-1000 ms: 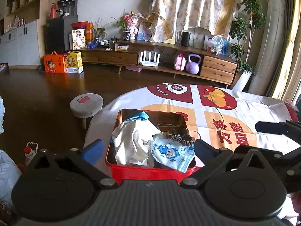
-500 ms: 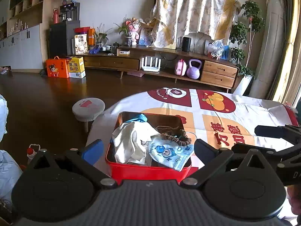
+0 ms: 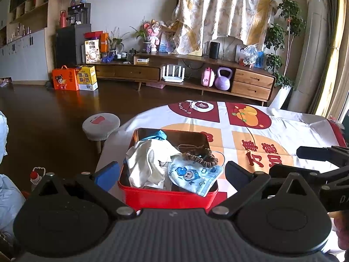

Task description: Organize soft objects

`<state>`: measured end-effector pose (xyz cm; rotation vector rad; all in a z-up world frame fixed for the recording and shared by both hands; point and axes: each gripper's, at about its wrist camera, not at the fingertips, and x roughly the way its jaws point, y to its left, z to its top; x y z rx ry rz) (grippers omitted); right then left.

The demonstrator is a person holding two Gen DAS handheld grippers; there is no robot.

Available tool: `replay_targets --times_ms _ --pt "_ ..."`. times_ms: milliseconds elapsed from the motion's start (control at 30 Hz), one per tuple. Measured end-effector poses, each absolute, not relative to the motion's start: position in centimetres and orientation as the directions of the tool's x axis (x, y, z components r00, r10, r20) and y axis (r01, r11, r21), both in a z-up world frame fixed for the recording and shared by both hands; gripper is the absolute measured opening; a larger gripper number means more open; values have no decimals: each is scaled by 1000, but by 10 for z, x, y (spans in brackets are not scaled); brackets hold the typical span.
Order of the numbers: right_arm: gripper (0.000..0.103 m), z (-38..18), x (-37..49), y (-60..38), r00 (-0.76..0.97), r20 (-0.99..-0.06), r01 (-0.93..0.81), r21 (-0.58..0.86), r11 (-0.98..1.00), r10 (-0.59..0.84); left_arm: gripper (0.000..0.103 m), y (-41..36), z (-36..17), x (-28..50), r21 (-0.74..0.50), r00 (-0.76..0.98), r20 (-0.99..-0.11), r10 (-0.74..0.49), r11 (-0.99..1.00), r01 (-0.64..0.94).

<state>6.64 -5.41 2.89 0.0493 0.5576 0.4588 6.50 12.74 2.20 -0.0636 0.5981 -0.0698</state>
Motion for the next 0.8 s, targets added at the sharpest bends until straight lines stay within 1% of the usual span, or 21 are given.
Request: replay_targets --times_ms 800 --pt "103 22 58 -58 756 -507 -382 172 908 415 103 119 22 62 -91 822 -557 -120 992 83"
